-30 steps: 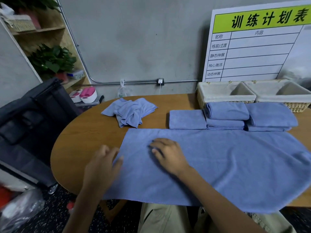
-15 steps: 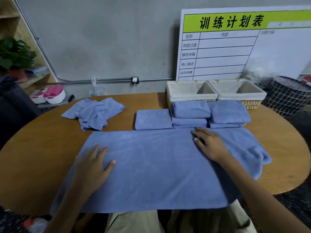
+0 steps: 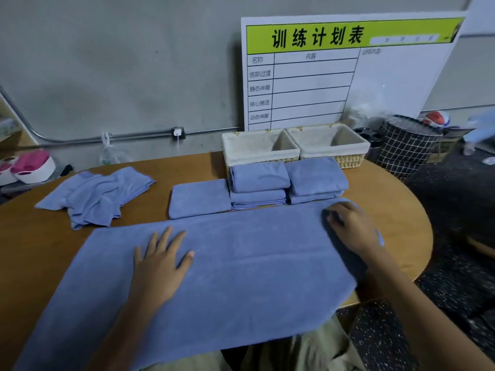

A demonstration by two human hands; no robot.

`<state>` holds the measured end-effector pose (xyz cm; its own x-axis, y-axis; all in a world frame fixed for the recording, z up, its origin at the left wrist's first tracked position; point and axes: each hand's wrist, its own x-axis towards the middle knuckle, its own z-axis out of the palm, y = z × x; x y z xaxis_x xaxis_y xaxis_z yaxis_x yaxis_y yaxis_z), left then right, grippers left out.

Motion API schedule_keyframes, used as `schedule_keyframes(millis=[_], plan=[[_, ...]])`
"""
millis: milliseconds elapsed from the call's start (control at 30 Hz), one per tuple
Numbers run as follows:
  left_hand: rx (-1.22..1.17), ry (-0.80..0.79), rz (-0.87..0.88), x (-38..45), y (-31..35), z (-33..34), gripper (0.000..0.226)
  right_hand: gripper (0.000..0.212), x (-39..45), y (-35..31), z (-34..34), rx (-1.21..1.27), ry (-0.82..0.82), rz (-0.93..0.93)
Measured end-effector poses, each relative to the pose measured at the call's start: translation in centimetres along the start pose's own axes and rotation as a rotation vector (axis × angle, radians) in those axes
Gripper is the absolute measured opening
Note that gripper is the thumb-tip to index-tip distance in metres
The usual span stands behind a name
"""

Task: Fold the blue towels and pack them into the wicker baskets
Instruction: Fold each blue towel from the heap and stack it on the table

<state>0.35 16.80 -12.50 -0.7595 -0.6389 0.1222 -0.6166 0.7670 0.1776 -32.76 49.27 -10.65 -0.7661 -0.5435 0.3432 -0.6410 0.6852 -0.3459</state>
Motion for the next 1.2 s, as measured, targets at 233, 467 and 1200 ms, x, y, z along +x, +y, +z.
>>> schedule_keyframes(millis=[233,467,1200], plan=[[0.041,0.019,0.010,0.1,-0.3,0.1,0.069,0.022,0.4,2.8,-1.4,-0.093,-0.010,0.096],[0.023,0.094,-0.044,0.2,2.7,-0.6,0.047,0.026,0.6,3.3,-4.2,0.230,-0.144,0.161],[-0.625,-0.288,0.500,-2.9,30.2,0.4,0.020,0.047,0.0,4.8,-9.1,0.752,-0.490,0.040]])
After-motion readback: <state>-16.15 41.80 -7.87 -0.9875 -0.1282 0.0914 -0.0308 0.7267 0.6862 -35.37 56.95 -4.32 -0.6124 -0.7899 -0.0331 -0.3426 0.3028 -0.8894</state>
